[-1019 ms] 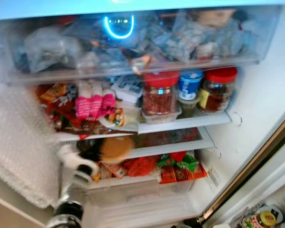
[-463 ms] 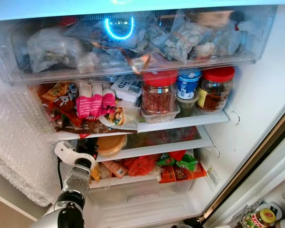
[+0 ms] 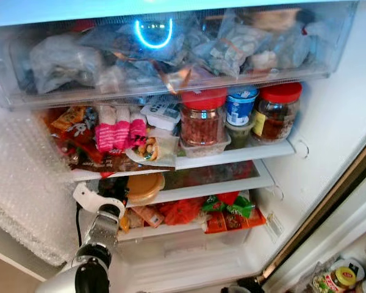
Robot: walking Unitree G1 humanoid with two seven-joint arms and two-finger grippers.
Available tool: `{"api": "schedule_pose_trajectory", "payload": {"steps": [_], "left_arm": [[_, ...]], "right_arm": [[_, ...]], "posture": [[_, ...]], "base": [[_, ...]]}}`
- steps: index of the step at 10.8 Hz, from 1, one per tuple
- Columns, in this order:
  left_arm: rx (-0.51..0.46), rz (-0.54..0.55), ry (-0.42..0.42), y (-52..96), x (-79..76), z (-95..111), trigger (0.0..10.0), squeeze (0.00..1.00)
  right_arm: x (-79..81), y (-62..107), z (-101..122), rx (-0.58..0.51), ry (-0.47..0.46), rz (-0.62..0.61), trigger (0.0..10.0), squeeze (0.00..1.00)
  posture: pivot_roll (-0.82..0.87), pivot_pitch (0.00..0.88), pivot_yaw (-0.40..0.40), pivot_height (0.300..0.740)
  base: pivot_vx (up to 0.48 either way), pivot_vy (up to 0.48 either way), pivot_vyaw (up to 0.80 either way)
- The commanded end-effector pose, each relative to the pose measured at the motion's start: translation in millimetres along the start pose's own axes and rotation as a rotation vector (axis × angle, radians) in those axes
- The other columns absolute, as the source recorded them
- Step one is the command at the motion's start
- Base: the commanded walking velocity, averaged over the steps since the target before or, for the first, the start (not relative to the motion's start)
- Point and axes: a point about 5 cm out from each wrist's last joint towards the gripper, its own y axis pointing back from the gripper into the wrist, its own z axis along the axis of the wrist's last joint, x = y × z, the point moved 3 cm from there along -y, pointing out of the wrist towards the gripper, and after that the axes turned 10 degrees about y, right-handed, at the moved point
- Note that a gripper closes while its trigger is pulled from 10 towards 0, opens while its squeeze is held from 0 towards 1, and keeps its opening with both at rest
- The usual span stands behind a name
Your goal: Restocking fridge
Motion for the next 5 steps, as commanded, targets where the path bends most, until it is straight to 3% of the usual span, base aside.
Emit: {"api": "schedule_pose_trajectory", "payload": {"steps": [1,5], "left_arm": [[0.009,0.014,-0.049,-3.9,-4.6,0.2,10.0,0.0],[0.0,0.006,-0.09,-11.0,-17.0,3.2,10.0,0.0]], "right_arm": [[11.0,3.4,-9.6,0.008,0.004,0.028,10.0,0.0],[13.6,14.0,-32.7,-0.003,-0.002,0.014,10.0,0.0]], "posture": [[-0.21,0.078,0.033,0.647],[-0.26,0.148,0.012,0.647]], "base": [[0.0,0.0,0.0],[0.0,0.0,0.0]]}}
